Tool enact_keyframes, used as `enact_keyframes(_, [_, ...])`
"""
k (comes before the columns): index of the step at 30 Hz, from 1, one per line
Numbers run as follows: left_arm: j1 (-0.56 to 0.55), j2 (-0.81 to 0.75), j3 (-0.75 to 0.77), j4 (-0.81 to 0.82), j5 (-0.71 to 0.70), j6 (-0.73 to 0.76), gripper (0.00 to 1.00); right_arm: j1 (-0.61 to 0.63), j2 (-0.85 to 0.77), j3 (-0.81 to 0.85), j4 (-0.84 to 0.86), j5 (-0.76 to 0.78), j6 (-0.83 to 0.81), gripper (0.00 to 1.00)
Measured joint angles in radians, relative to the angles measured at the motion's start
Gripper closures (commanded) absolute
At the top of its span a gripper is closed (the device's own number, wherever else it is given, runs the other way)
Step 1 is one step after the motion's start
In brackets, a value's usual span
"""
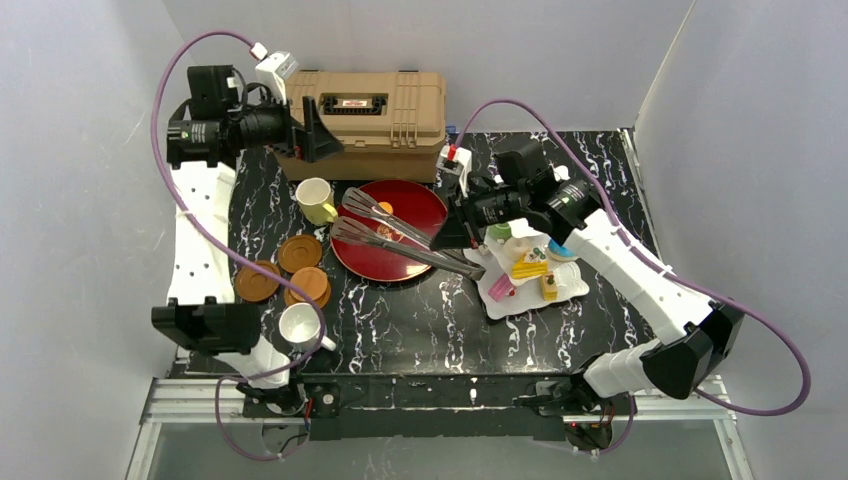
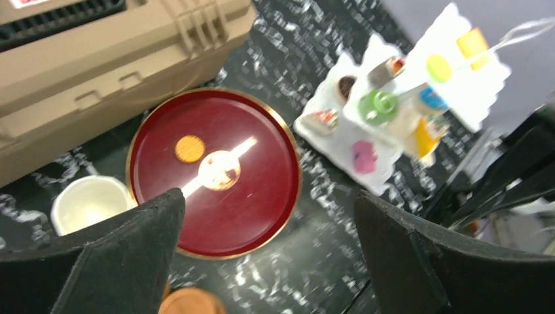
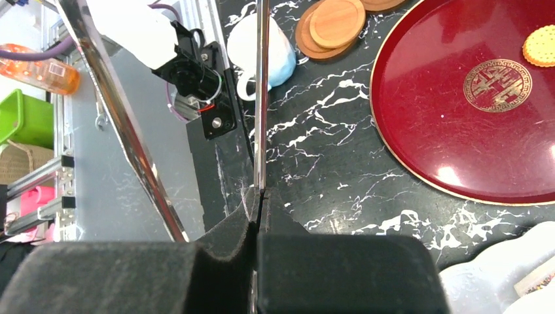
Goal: Serve the afternoon tea
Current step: Pick up the clamp from the center of the board.
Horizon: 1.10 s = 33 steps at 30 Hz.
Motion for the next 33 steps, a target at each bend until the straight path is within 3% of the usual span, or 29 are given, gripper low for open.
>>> enact_keyframes(5, [0.067, 0.105, 0.135, -0.317, 0.069, 0.359, 0.01, 0.0, 0.021, 0.014, -0.043, 0.013, -0.046, 0.99])
enact_keyframes(8, [0.063, 0.111, 0.175, -0.422, 0.124, 0.473, 0.01, 0.023, 0.037, 0.045, -0.097, 0.058, -0.085, 0.99])
enact_keyframes(13, [-0.09, 0.109, 0.276, -0.575, 0.162, 0.615, 0.01, 0.157, 0.075, 0.114, -0.166, 0.146, -0.149, 0.99])
enact_keyframes(16, [-0.208, 0.108, 0.243, -0.631, 0.169, 0.646, 0.01, 0.222, 0.098, 0.122, -0.183, 0.172, -0.161, 0.99])
enact_keyframes(19, [-0.226, 0.072, 0.059, -0.631, 0.173, 0.652, 0.01, 0.242, 0.111, 0.112, -0.188, 0.194, -0.164, 0.99])
enact_keyframes(23, [-0.222, -0.001, -0.189, -0.616, 0.177, 0.68, 0.13, 0.249, 0.113, 0.113, -0.19, 0.214, -0.168, 0.99])
enact_keyframes(25, [-0.224, -0.045, -0.26, -0.617, 0.202, 0.7, 0.25, 0.258, 0.114, 0.115, -0.19, 0.217, -0.173, 0.99])
enact_keyframes(29, [-0.23, -0.119, -0.32, -0.624, 0.252, 0.735, 0.52, 0.283, 0.125, 0.142, -0.193, 0.215, -0.176, 0.99])
enact_keyframes(33, [-0.236, -0.128, -0.32, -0.644, 0.277, 0.776, 0.68, 0.296, 0.14, 0.183, -0.193, 0.205, -0.178, 0.99])
